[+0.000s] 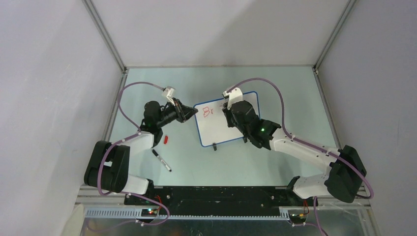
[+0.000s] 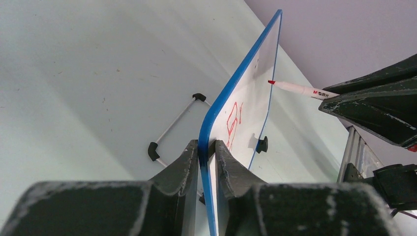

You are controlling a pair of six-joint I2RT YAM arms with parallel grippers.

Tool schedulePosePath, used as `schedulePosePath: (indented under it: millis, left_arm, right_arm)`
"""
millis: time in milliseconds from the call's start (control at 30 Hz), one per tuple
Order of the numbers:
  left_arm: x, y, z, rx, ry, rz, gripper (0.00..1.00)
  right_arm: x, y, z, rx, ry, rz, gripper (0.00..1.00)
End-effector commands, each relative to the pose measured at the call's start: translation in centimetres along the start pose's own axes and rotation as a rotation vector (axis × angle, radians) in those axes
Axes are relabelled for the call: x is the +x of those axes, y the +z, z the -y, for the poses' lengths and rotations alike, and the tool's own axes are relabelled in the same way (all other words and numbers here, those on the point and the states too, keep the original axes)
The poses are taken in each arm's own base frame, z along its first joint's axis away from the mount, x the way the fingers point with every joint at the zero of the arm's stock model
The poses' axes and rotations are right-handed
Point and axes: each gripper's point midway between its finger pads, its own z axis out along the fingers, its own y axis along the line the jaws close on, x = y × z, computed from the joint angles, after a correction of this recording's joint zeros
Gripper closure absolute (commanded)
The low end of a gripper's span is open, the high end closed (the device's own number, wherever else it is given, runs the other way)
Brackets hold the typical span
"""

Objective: Write a sentence on the whiteboard

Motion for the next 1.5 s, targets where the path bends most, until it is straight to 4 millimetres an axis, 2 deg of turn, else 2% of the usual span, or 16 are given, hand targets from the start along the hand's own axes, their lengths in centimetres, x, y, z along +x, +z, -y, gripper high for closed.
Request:
schedulePosePath:
  millis: [0,100,167,300,333,367,400,467,733,800,967,1033,1200,1467]
  left_arm:
    - [-0.8,0.3,1.4,0.051,0.047,0.007,0.81]
    - [-0.8,0.4,1.5,0.057,0.046,0.006,0.78]
    - [-0.7,0.4,1.5,0.063,0.049,0.004,0.71]
    - [-0.6,0.3,1.7,0.077,0.062,0.001,0.4]
    - [-0.5,0.3,1.7,0.08,0.067,0.001,0.24]
    - [-0.5,0.3,1.7,0.082,0.069,0.0,0.17]
    - [-0.5,0.2,1.7,0.08,0.072,0.0,0.05]
    - [-0.3,0.1,1.9,0.09,0.082,0.001,0.01]
    - [-0.4,-0.4,1.9,0.087,0.103,0.019,0.01]
    - [-0.3,-0.3,1.7,0.083,0.095,0.016,0.08]
    - [-0.4,0.1,1.5,0.076,0.067,-0.001,0.39]
    - [-0.5,0.3,1.3,0.074,0.063,-0.003,0.46]
    - [-0.5,0.5,1.2,0.075,0.046,-0.003,0.52]
    - [-0.6,0.4,1.3,0.07,0.047,0.002,0.57]
  right_arm:
    - [-3.2,-1.0,0.4,0.013,0.059,0.117,1.0]
    - [-3.4,-1.2,0.7,0.02,0.061,0.128,1.0]
    - [-3.4,-1.3,0.8,0.02,0.064,0.131,1.0]
    - [-3.3,-1.3,0.9,0.027,0.063,0.13,1.0]
    - [-3.3,-1.4,0.9,0.027,0.064,0.13,1.0]
    - [-3.4,-1.4,1.0,0.029,0.065,0.131,1.0]
    - [-3.4,-1.4,1.0,0.03,0.066,0.132,1.0]
    - [-3.4,-1.5,1.1,0.03,0.065,0.131,1.0]
    - [-3.0,-1.6,1.3,0.033,0.064,0.131,1.0]
    - [-3.0,-1.6,1.3,0.035,0.064,0.131,1.0]
    - [-3.6,-1.7,1.4,0.039,0.076,0.164,1.0]
    - [-3.7,-1.7,1.6,0.043,0.079,0.169,1.0]
    - [-3.8,-1.8,1.8,0.047,0.082,0.171,1.0]
    - [-3.5,-1.9,1.9,0.052,0.083,0.171,1.0]
